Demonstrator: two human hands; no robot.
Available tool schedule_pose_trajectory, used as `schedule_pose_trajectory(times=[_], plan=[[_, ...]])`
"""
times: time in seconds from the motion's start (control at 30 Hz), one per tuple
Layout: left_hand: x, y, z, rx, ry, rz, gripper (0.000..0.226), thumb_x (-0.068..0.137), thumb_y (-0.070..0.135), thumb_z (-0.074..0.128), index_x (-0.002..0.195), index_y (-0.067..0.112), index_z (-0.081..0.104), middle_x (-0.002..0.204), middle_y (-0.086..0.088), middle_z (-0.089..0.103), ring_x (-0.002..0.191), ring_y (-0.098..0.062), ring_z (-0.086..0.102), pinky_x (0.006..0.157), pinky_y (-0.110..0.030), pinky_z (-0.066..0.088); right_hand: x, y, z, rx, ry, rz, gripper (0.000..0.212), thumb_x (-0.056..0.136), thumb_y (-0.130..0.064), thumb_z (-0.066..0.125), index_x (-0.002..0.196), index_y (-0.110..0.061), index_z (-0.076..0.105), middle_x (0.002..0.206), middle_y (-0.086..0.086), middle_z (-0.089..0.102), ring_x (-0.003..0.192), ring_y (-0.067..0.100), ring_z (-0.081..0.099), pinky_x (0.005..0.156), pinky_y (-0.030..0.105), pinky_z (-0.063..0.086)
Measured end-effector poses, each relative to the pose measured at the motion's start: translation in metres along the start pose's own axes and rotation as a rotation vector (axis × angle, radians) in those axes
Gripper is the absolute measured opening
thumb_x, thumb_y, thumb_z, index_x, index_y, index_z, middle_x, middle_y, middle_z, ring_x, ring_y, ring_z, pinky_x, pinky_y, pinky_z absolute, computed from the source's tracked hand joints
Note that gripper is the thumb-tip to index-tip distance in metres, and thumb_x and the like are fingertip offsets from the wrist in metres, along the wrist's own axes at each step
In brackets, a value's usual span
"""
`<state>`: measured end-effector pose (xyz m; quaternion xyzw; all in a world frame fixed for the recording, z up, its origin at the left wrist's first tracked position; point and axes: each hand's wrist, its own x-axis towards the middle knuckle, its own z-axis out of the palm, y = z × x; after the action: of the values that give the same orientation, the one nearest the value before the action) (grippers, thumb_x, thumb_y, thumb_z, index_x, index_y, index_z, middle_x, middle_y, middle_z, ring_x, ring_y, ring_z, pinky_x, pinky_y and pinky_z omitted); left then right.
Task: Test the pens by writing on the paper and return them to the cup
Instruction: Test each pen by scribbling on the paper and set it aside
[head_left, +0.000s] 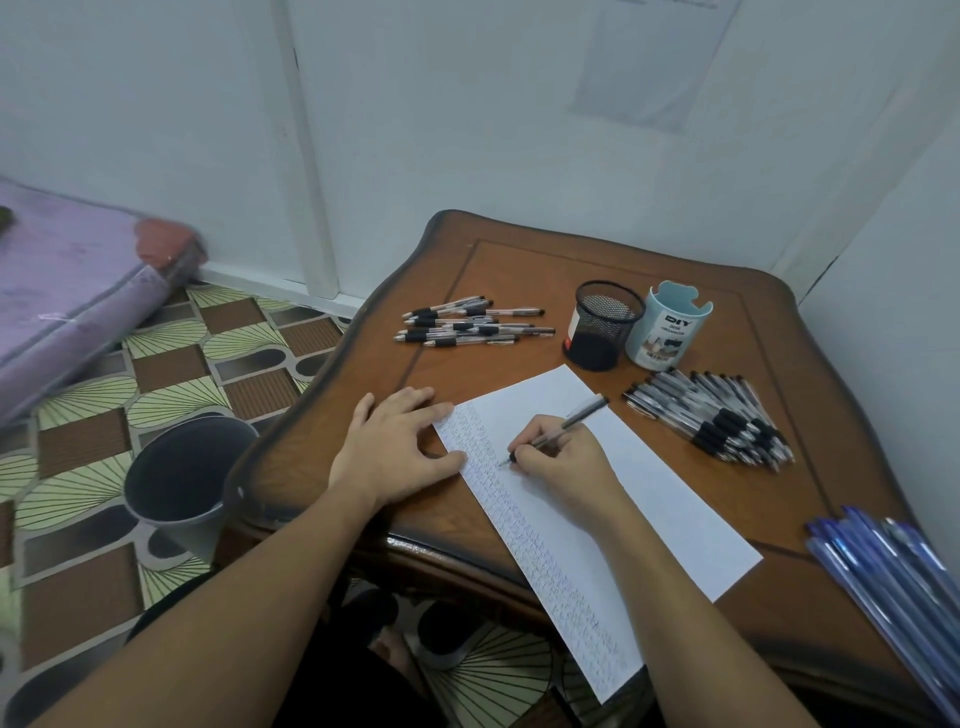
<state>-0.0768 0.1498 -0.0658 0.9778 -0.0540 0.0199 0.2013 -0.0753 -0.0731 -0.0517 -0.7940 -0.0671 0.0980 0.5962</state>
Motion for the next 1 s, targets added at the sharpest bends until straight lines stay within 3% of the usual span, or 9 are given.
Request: schedule_pose_trajectory(times=[0.07, 0.37, 0.57, 1.0], plan=[[0.0005, 0.0001, 0.0, 0.004, -0.004, 0.0, 0.089, 0.061, 0.083, 0.032, 0.139, 0.044, 0.045, 0.154, 0.017, 0.031, 0.144, -0.003, 0.016, 0.119, -0.043, -0.003, -0.003, 0.002, 0.0011, 0.002, 0.029, -0.016, 0.012, 0.082, -0.006, 0.063, 0.071, -0.008, 0.068, 0.061, 0.005, 0.056, 0.059, 0.012, 0.045, 0.054, 0.026, 0.032], [0.0001, 0.0009, -0.001, -0.004, -0.006, 0.0, 0.089, 0.06, 0.082, 0.032, 0.139, 0.043, 0.046, 0.154, 0.017, 0.03, 0.145, -0.004, 0.016, 0.119, -0.043, -0.003, -0.0046, 0.0049, 0.0012, -0.01, 0.014, -0.06, 0.013, 0.082, -0.003, 0.065, 0.071, 0.003, 0.064, 0.057, 0.007, 0.05, 0.055, 0.013, 0.041, 0.048, 0.022, 0.031], [-0.0016, 0.001, 0.0014, -0.014, 0.029, 0.004, 0.088, 0.059, 0.081, 0.033, 0.137, 0.043, 0.049, 0.153, 0.016, 0.033, 0.143, -0.002, 0.019, 0.119, -0.042, -0.002, -0.0038, 0.0051, 0.0034, -0.044, 0.041, -0.094, 0.012, 0.071, -0.015, 0.062, 0.064, -0.006, 0.064, 0.054, -0.001, 0.052, 0.053, 0.009, 0.042, 0.049, 0.021, 0.031], [-0.0007, 0.0006, 0.0004, -0.003, 0.014, 0.006, 0.088, 0.06, 0.082, 0.032, 0.138, 0.043, 0.047, 0.153, 0.017, 0.032, 0.144, -0.003, 0.018, 0.119, -0.044, -0.001, -0.0035, 0.008, 0.0006, -0.008, 0.065, -0.073, 0.014, 0.083, -0.003, 0.064, 0.07, -0.005, 0.069, 0.059, 0.011, 0.053, 0.057, 0.017, 0.042, 0.051, 0.026, 0.031]])
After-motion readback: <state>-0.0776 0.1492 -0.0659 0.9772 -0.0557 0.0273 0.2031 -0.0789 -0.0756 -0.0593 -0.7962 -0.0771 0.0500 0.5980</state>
